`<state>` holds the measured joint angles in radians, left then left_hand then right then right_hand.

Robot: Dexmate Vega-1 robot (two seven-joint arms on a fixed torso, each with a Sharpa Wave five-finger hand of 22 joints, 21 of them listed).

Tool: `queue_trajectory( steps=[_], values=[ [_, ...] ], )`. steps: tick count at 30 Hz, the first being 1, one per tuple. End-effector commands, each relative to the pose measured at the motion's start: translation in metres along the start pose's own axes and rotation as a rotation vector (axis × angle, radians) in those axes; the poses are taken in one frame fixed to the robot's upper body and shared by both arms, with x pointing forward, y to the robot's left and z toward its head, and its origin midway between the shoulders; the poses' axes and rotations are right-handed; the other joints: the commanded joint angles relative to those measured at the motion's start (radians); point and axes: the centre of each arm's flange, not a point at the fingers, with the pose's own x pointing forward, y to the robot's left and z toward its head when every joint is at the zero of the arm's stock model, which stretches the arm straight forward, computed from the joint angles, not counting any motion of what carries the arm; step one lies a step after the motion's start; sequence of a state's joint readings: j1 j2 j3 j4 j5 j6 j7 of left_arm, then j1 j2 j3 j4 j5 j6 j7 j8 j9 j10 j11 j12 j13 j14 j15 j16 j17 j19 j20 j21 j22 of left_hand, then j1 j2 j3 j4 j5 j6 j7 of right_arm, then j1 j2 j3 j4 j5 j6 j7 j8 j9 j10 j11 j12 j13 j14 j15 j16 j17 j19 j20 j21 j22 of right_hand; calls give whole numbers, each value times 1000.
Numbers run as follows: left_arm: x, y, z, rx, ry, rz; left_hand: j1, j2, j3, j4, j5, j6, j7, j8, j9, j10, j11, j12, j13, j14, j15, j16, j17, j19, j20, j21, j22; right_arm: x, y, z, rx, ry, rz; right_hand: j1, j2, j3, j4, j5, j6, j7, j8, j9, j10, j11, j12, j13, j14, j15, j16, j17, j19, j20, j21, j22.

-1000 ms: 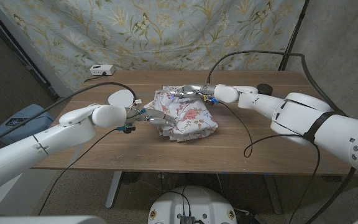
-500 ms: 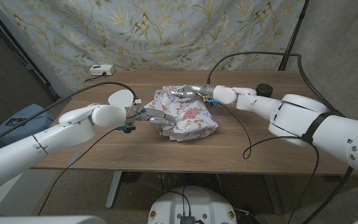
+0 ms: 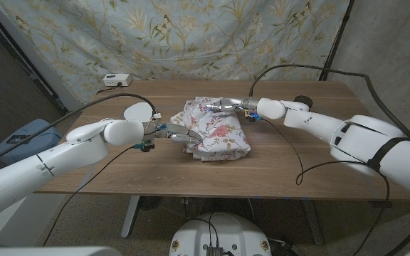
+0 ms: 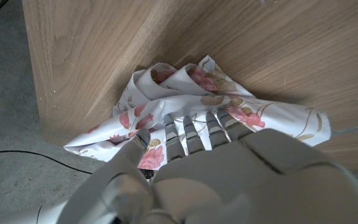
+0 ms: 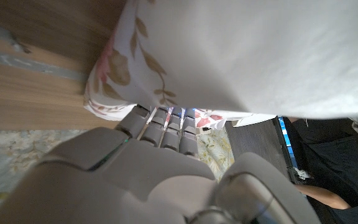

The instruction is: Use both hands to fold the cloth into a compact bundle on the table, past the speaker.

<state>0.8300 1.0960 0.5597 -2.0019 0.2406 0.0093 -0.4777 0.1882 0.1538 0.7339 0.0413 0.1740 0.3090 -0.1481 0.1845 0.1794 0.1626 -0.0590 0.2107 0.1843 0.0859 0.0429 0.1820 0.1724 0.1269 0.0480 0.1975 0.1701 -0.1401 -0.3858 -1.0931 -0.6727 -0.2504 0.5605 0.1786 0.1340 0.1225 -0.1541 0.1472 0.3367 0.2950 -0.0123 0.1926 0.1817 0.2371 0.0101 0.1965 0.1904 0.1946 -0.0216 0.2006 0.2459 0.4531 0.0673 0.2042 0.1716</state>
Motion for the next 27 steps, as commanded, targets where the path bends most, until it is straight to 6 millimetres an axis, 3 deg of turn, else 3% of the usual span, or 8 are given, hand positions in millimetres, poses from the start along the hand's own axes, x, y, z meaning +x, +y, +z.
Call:
queue_trajectory(
  steps=[1, 15, 27],
  values=[
    [-2, -2, -4, -6, 9, 0, -4, -3, 5, 1, 1, 9, -1, 0, 1, 7, -1, -2, 5, 7, 6, -2, 0, 4, 4, 0, 4, -13, -38, 77, -77, -160, -69, 20, 16, 1, -4, 7, 11, 0, 5, 0, 6, 8, 6, 1, 13, 4, 5, -3, 33, 25, 2, 5],
    [3, -9, -9, 1, 16, -24, -7, -3, 4, 3, 1, 13, 0, 1, 1, 9, -1, -2, 5, 7, 6, -2, 1, 3, 4, -1, 4, -23, -49, 97, -56, -192, -81, 38, 14, 8, -15, 9, 22, -4, 8, 0, 16, 19, 8, 1, 24, 6, 7, -14, 45, 29, 4, 4],
    [7, -8, -9, -7, 18, -23, -7, -3, 5, 2, 1, 15, 2, 1, 1, 10, -1, -2, 5, 4, -3, -3, 0, 3, 5, 0, 4, -52, -68, 114, -73, -205, -97, 54, 9, 14, -24, 12, 29, -5, 8, 0, 32, 32, 10, 1, 34, 16, 8, -23, 50, 33, 3, 4]
  ],
)
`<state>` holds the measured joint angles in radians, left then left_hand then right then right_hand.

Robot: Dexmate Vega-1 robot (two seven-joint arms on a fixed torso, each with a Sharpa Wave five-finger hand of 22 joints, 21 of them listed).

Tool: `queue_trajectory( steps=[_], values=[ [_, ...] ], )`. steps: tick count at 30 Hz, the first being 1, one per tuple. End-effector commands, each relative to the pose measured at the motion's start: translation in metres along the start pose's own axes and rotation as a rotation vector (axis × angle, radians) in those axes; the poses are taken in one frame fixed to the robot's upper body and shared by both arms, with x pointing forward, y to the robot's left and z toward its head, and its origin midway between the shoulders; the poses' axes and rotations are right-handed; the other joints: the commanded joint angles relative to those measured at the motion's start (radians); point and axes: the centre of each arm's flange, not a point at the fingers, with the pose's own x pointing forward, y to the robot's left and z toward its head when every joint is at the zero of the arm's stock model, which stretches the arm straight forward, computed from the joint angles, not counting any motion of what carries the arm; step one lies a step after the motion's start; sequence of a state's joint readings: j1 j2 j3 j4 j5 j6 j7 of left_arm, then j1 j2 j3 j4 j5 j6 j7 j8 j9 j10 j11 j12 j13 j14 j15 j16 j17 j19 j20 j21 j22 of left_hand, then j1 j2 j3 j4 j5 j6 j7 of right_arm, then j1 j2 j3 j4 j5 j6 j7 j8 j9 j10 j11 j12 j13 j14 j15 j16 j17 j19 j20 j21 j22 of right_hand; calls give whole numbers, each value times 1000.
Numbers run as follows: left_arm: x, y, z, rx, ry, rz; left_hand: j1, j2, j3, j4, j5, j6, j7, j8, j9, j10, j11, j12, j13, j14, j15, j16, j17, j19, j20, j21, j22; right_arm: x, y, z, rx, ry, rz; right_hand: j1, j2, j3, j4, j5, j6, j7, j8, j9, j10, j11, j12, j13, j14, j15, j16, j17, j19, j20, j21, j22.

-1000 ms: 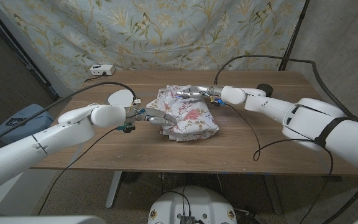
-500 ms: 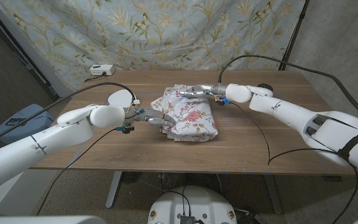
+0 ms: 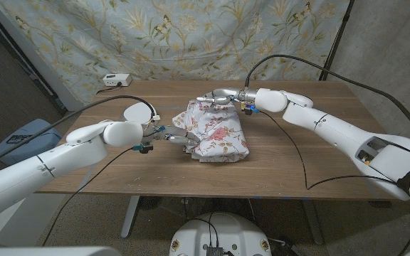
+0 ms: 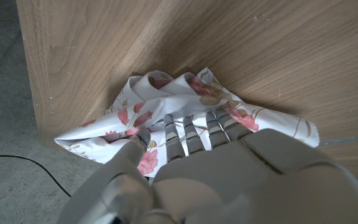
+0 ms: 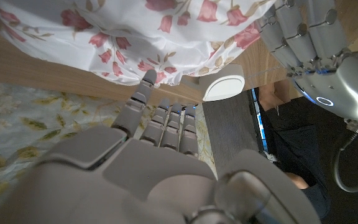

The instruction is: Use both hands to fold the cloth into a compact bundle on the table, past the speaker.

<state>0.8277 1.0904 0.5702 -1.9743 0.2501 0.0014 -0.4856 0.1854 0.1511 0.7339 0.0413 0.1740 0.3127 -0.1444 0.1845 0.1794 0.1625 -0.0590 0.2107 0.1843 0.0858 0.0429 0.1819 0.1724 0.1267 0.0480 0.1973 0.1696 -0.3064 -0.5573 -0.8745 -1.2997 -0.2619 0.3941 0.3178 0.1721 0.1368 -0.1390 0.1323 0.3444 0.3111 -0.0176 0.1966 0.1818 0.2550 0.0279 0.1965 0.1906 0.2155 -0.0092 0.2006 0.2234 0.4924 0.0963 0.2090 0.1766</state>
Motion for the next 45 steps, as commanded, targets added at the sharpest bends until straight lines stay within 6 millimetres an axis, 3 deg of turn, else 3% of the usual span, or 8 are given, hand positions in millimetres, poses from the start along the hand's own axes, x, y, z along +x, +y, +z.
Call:
queue_trajectory(
  steps=[1, 16, 19, 24, 29, 36, 39, 45],
  values=[
    [5, -1, -1, -3, 5, -2, -4, 0, 5, 2, 1, 11, -1, 1, 1, 10, -1, -2, 5, 4, -3, -3, 0, 3, 5, 0, 5, -24, -21, 22, -15, -15, -16, 17, -5, -1, -9, 4, 13, 1, 4, 0, 14, 14, 10, 1, 13, 5, 8, -1, 11, 4, -2, -1],
    [8, 5, 0, -10, 14, 20, -5, -1, 6, 2, 1, 9, -2, 0, 2, 10, -1, -2, 5, 3, -4, -4, 0, 2, 4, -1, 5, -75, -10, 26, -90, 80, -4, 18, -15, -5, -8, 5, 31, -13, 5, 1, 68, 28, 24, 2, 35, 15, 13, -11, 15, 7, -5, 0],
    [8, 5, 0, -8, 14, 22, -5, -1, 5, 2, 1, 11, -4, 0, 2, 10, -2, -2, 5, 4, -4, -3, 0, 3, 3, -1, 5, -79, -3, 28, -111, 91, 9, 14, -15, -7, -6, 5, 31, -13, 5, 1, 71, 25, 25, 2, 36, 18, 13, -11, 14, 7, -6, 0],
    [7, 6, -1, -10, 21, 21, -6, 0, 6, 2, 1, 10, -4, 0, 2, 11, -1, -2, 5, 3, -4, -4, 0, 3, 4, -1, 5, -85, 10, 31, -128, 103, 29, -9, -15, -15, 8, 5, 30, 2, 2, 2, 91, -10, 26, 2, 37, 25, 13, -12, 8, 5, -9, 1],
    [6, 6, -3, -11, 25, 24, -6, -1, 6, 2, 1, 10, -4, 0, 2, 10, -3, -3, 5, 4, -4, -3, 0, 3, 3, -1, 5, -88, 24, 32, -146, 113, 50, -22, -15, -20, 15, 6, 29, 10, 1, 2, 95, -25, 24, 2, 28, 33, 10, -12, -3, 1, -13, 1],
    [4, 6, -5, -7, 27, 28, -7, -1, 6, 2, 1, 10, -4, 0, 2, 9, -2, -3, 5, 2, -4, -4, 0, 2, 2, -1, 5, -94, 42, 30, -152, 130, 74, -37, -14, -25, 22, 7, 42, 14, 6, 2, 121, -34, 28, 1, 28, 35, 10, -12, -12, -4, -15, 1],
    [3, 6, -7, -4, 30, 27, -7, -1, 6, 2, 1, 10, -4, 0, 2, 9, -2, -3, 5, 2, -4, -4, 0, 2, 2, -1, 5, -96, 50, 27, -152, 143, 87, -48, -14, -29, 26, 8, 44, 16, 5, 2, 131, -23, 26, 1, 31, 34, 12, -13, -40, -17, -24, 1],
    [2, 8, -8, 2, 29, 31, -7, 0, 6, 2, 1, 10, -4, -1, 2, 8, -2, -4, 5, 2, -5, -4, 0, 1, 3, -1, 5, -97, 70, 21, -153, 161, 111, -56, -12, -31, 28, 10, 49, 17, 6, 3, 139, -30, 24, 0, 35, 31, 13, -14, -63, -28, -29, 0]
  ],
)
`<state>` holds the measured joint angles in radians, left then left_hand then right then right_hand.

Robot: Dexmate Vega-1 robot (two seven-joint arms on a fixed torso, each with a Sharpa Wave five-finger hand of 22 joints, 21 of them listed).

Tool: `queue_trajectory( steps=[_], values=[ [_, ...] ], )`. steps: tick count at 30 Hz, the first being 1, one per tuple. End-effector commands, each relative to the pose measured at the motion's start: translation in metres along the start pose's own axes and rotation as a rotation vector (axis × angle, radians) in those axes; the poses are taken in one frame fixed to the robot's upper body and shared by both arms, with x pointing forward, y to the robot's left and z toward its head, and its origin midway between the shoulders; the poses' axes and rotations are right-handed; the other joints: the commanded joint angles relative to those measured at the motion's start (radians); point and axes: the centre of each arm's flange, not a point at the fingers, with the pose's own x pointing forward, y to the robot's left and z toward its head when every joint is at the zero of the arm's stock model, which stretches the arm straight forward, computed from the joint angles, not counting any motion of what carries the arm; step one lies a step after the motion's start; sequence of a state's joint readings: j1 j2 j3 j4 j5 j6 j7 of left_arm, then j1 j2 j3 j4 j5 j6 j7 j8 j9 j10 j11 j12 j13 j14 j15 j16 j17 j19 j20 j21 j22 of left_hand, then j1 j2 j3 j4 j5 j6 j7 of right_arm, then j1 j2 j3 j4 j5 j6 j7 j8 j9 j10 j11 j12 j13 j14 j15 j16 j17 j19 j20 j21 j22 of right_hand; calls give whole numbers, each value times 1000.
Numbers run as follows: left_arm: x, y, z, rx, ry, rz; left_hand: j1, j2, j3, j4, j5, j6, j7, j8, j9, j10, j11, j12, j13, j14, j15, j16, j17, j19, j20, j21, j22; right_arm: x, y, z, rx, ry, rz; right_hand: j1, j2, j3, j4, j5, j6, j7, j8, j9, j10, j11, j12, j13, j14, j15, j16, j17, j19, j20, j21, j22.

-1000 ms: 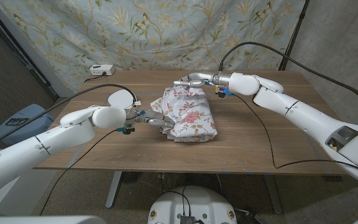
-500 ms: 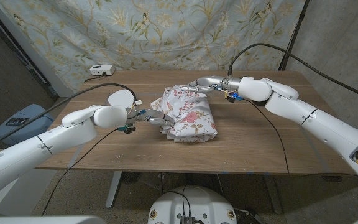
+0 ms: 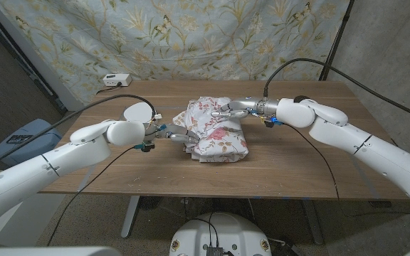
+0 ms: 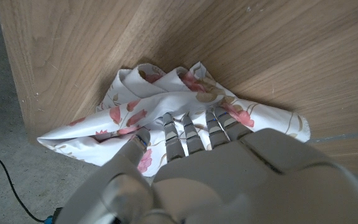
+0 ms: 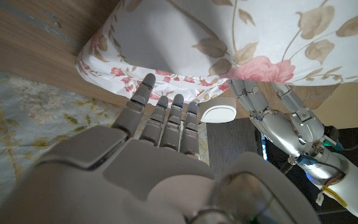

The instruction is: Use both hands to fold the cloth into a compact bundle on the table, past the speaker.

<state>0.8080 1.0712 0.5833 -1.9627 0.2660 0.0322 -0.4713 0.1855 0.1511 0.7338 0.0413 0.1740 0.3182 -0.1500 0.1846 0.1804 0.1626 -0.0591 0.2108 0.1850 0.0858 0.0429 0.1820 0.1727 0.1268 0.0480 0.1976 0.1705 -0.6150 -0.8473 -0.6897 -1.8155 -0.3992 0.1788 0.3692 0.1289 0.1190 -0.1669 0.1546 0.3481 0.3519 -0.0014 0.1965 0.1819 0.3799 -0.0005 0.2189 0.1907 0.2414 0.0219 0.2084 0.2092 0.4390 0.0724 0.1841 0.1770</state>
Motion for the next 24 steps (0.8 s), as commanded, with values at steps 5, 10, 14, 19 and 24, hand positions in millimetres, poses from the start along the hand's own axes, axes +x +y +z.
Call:
queue_trajectory(
  steps=[5, 10, 14, 19, 24],
  values=[
    [-4, 3, -5, 11, 1, 8, -8, 0, 6, 2, 1, 5, 2, -1, 1, 7, -1, -5, 4, 2, -5, -4, 0, 2, 2, -1, 4, -2, 48, -5, -22, 26, 44, -24, 10, -5, 10, 8, 16, 4, 8, 3, 32, 2, 4, 1, 19, -10, 9, 0, -19, -9, -2, 0],
    [-5, 2, -5, 14, 2, 9, -7, 0, 6, 0, 1, 4, 2, -1, 1, 6, -1, -5, 4, 1, -5, -4, -1, 0, 2, -2, 4, -1, 57, -5, -24, 34, 38, -39, 12, -9, 14, 10, 24, 8, 10, 3, 45, 8, 5, 1, 31, -16, 13, 0, -18, -19, 1, -1],
    [-6, 2, -5, 18, 1, 10, -7, -1, 6, 0, 1, 4, 1, -1, 1, 7, 0, -5, 4, 1, -5, -4, -1, 1, 3, -1, 4, 0, 63, -6, -26, 38, 41, -45, 13, -10, 15, 11, 29, 11, 11, 3, 49, 10, 4, 1, 37, -18, 15, 0, -14, -27, 4, -2],
    [-7, 3, -4, 23, -4, 13, -8, 0, 6, 1, 1, 4, 1, -1, 1, 8, -2, -4, 4, 1, -5, -4, 0, 1, 3, -1, 4, 1, 70, -8, -16, 46, 48, -50, 14, -11, 16, 12, 30, 11, 11, 3, 51, 9, 2, 1, 39, -19, 15, 0, -12, -31, 6, -2],
    [-7, 2, -3, 26, -12, 11, -9, 0, 6, 1, 1, 5, 2, -1, 1, 8, -2, -5, 4, 1, -5, -4, 0, 0, 3, -1, 4, 3, 77, -10, -3, 46, 58, -53, 16, -11, 16, 13, 28, 10, 9, 3, 49, 8, -1, 1, 39, -21, 15, 0, -11, -35, 6, -2]
  ],
)
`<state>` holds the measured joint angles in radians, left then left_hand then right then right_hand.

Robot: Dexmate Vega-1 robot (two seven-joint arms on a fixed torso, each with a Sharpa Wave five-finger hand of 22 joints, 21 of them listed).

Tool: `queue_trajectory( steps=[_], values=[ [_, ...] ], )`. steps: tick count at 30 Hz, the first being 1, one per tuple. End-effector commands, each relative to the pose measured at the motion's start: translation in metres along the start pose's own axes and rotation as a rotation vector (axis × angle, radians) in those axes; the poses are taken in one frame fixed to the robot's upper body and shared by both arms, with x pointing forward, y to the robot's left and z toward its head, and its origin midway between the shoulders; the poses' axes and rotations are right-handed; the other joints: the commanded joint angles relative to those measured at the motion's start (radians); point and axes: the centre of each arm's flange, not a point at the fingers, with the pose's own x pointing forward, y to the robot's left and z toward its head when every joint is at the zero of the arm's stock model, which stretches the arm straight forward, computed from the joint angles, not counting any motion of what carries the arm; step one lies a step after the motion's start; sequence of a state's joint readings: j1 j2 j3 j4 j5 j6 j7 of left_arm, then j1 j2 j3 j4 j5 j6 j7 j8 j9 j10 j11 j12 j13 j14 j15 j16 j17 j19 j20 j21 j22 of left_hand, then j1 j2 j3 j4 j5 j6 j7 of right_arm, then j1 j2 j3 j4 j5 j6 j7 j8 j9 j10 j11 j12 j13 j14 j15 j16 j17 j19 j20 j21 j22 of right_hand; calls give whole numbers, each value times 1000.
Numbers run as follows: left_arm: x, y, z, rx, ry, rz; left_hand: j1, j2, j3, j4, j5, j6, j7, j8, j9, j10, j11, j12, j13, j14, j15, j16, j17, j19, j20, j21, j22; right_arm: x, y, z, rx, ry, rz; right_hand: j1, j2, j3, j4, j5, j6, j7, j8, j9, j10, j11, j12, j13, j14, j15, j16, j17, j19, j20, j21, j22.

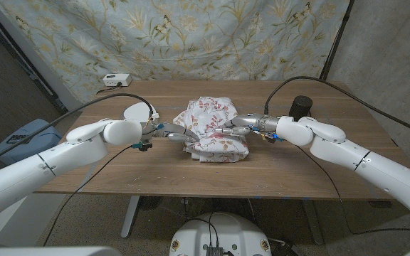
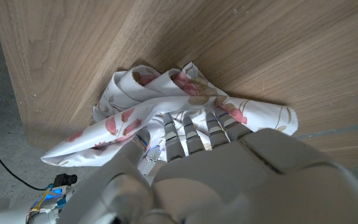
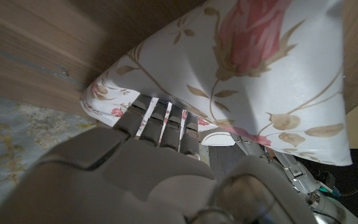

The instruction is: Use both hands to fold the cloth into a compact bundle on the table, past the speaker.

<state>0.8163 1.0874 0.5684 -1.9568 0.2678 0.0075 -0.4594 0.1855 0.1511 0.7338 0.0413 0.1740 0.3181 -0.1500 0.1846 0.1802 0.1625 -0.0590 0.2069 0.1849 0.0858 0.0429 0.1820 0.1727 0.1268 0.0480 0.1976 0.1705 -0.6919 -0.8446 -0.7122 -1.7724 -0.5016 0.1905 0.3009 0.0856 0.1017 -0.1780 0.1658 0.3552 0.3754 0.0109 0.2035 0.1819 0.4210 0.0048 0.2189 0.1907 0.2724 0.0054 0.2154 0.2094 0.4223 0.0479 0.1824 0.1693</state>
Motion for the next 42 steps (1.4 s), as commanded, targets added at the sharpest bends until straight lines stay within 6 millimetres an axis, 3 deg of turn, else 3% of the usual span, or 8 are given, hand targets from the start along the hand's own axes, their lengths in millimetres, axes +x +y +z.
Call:
queue_trajectory(
  steps=[1, 11, 17, 21, 24, 30, 42],
  values=[
    [-1, -1, 2, 10, -16, 1, -8, 0, 6, 1, 1, 5, 1, -1, 1, 8, -2, 0, 5, 1, -5, -4, 0, 1, 3, -1, 4, 5, 23, -3, 19, 8, 24, -10, 34, 0, 4, 7, 2, 1, 1, 3, 5, 2, -2, 1, 8, -5, 7, -1, 5, -11, 8, 5],
    [-1, -2, 4, 12, -20, -2, -9, 0, 6, 0, 1, 6, 2, 0, 1, 8, -2, -1, 5, 1, -5, -4, -1, 1, 2, -1, 4, 4, 24, -3, 33, 8, 17, -13, 38, 2, 3, 9, -1, 0, -1, 3, 4, 1, -6, 1, 11, -9, 7, -1, 10, -13, 11, 5],
    [-1, -2, 4, 10, -20, 2, -9, 0, 6, 0, 1, 5, 1, -1, 1, 9, -2, 0, 5, 1, -4, -3, -1, 1, 3, -1, 4, -4, 12, 1, 36, 10, -7, -13, 40, 4, 1, 11, 6, -1, 1, 3, 10, 0, -6, 1, 16, -10, 8, -2, 16, -13, 13, 4],
    [0, -1, 5, 6, -17, 5, -9, 0, 7, 0, 1, 4, 1, -1, 1, 9, -2, 0, 5, 2, -4, -3, -1, 1, 3, -1, 4, -11, 1, 5, 58, 5, -38, -11, 41, 7, -2, 14, 7, 0, 1, 3, 10, 0, -9, 2, 30, -10, 11, -4, 31, 9, 18, 4],
    [1, -1, 5, 10, -15, 1, -7, 0, 7, -3, 1, 4, 0, -1, 1, 8, -1, -1, 5, 2, -5, -4, -1, 1, 3, -1, 4, -16, -7, 10, 50, -8, -56, -8, 41, 9, -5, 16, 6, 4, 0, 3, -1, 14, -15, 2, 36, -5, 12, -5, 45, 28, 22, 4],
    [3, 0, 6, 6, -13, 6, -4, 2, 7, -6, 1, 4, 1, -1, 1, 7, -2, -1, 5, 2, -5, -4, -2, 1, 3, -1, 4, -19, -20, 16, 62, -43, -87, -3, 40, 12, -9, 18, 8, 4, 0, 3, 2, 17, -15, 2, 38, -4, 10, -7, 52, 43, 23, 4],
    [5, 2, 9, 12, -5, 7, -2, 4, 6, -9, 1, 4, 1, -1, 1, 8, -1, -1, 5, 2, -5, -4, -2, 1, 3, -1, 4, -32, -41, 20, 37, -65, -142, 6, 40, 17, -14, 21, 16, 4, 2, 3, 3, 18, -16, 3, 43, -5, 8, -8, 60, 48, 23, 4]
  ],
)
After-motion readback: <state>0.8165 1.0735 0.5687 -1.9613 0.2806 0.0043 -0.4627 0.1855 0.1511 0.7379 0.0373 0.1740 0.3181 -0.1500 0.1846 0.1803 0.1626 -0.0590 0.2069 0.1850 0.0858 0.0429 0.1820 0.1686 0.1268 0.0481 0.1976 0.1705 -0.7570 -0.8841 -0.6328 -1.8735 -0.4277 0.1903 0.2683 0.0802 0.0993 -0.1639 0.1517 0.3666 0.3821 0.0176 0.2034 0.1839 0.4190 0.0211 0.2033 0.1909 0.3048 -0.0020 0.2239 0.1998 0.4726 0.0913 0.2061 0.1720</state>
